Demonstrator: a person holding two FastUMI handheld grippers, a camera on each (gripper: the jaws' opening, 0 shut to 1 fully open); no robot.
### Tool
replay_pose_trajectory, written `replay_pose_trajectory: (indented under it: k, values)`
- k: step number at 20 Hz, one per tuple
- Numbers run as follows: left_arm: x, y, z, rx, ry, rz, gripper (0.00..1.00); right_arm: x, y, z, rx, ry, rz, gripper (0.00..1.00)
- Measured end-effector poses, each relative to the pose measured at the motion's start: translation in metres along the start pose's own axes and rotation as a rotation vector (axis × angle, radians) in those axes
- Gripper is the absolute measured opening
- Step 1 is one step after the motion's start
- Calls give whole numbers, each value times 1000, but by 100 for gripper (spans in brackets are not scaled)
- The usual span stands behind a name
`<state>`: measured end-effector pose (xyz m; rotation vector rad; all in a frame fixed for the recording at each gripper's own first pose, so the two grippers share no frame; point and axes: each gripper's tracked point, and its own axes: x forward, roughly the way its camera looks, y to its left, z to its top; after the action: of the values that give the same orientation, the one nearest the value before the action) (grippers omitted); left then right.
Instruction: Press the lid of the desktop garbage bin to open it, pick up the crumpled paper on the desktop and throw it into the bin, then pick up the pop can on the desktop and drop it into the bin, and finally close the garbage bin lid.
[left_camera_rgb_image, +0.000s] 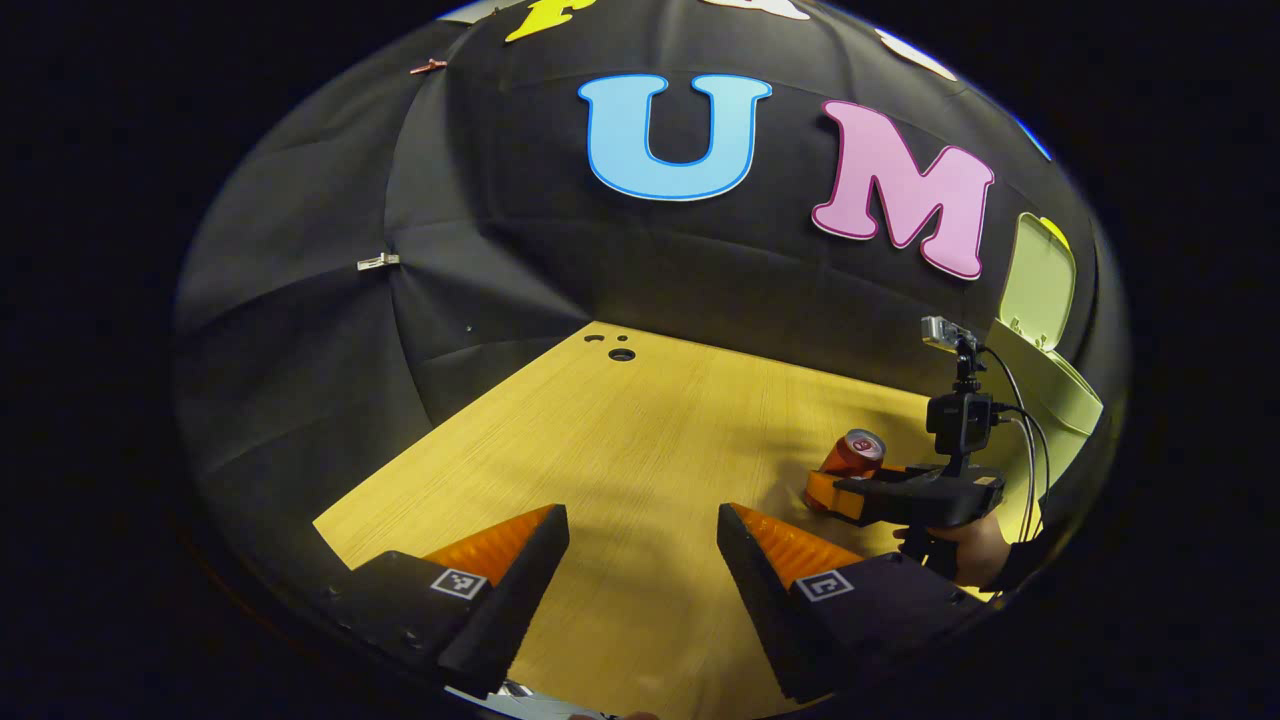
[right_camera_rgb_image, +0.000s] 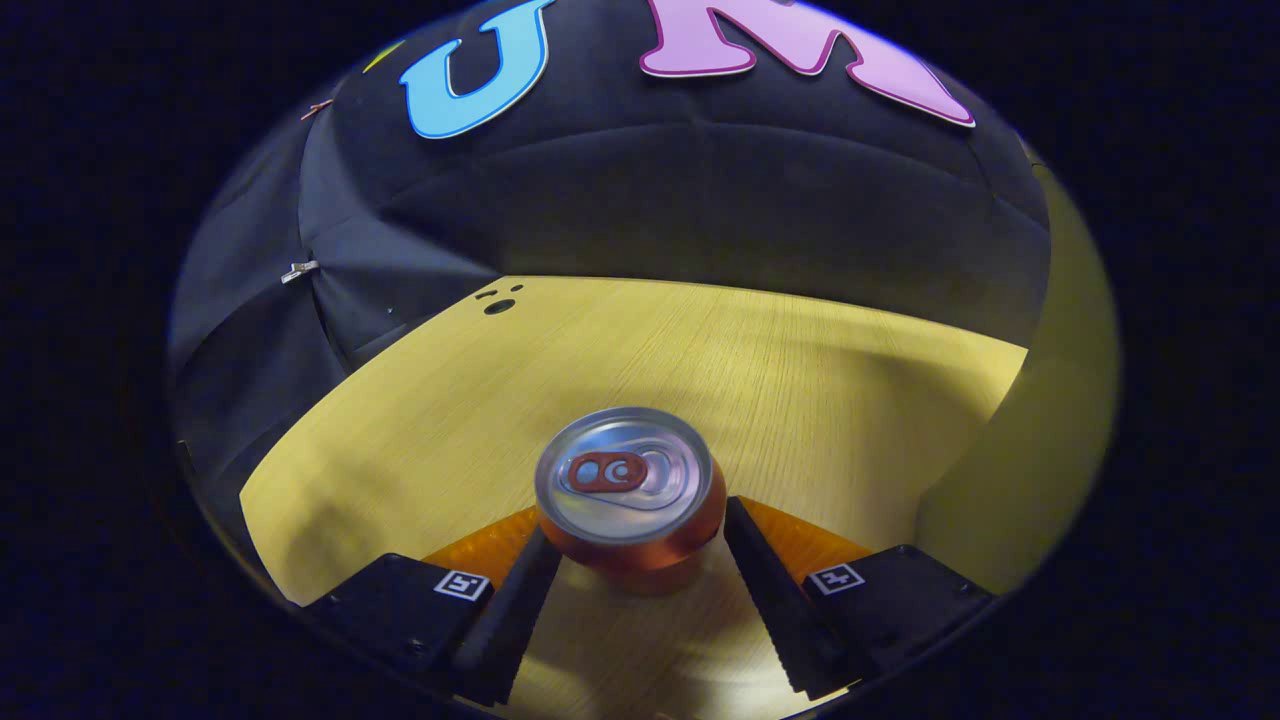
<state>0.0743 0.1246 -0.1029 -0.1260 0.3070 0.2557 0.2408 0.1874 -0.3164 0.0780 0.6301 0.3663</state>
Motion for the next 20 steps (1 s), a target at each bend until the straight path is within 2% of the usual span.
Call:
replay_pose_trajectory:
  k: [6, 7, 8, 10, 11, 20]
  values:
    - [1, -6, 2, 8, -2, -6, 96, 5, 5, -1, -12, 3, -2, 99]
    - [1, -7, 1, 12, -1, -8, 96, 4, 6, 0, -12, 1, 1, 91]
    - [0, -9, 2, 15, 0, -10, 96, 4, 7, 1, -13, 0, 1, 94]
    - [-1, -11, 0, 20, 4, -13, 96, 4, 8, 2, -19, 4, 6, 81]
    - [-2, -11, 1, 21, 3, -15, 96, 3, 9, 3, -22, 6, 8, 85]
    - [-10, -16, 4, 30, -25, -55, 96, -30, 23, 32, -117, -43, 30, 83]
